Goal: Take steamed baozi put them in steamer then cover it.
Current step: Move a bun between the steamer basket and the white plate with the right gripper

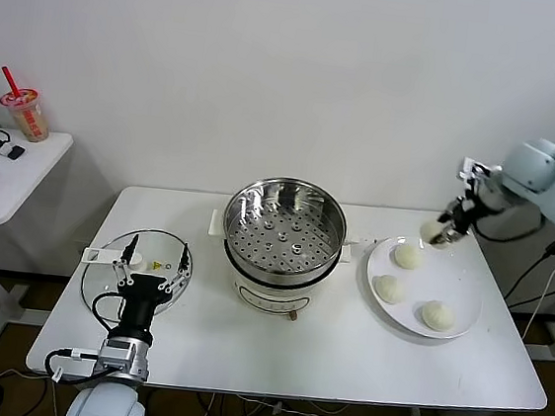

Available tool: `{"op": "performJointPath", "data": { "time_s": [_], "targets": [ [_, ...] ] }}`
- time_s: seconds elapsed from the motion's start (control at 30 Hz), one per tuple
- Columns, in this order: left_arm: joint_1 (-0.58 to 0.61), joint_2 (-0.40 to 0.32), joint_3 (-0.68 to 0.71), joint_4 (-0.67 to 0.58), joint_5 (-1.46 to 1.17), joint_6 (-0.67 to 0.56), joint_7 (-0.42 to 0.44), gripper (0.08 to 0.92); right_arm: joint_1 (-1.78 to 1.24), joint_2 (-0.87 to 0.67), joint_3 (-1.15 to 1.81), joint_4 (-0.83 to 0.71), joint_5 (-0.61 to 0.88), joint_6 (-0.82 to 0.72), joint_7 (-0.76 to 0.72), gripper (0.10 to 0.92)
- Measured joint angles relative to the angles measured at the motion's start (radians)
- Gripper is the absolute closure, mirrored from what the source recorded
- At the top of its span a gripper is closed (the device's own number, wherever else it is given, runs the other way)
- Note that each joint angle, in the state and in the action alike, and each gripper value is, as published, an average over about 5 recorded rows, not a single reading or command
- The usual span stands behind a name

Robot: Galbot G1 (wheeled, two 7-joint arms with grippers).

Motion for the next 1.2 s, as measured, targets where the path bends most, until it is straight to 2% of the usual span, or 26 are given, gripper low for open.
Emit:
{"op": "performJointPath", "data": {
  "time_s": [0.27,0.6,1.2],
  "targets": [
    [0.01,-0.007,0.006,0.003,0.018,0.001,-0.002,0.177,-0.181,-0.025,0.187,-0.087,-0.11,0.02,-0.01,0.482],
    [0.017,-0.007,0.003,0.017,0.028,0.0,-0.002,0.177,-0.357,0.026,0.393,-0.235,-0.243,0.053,-0.021,0.474],
    [0.031,-0.004,-0.001,0.023,0.033,-0.005,-0.003,0.177,-0.497,0.13,0.574,-0.376,-0.357,0.076,-0.02,0.474]
  ]
}}
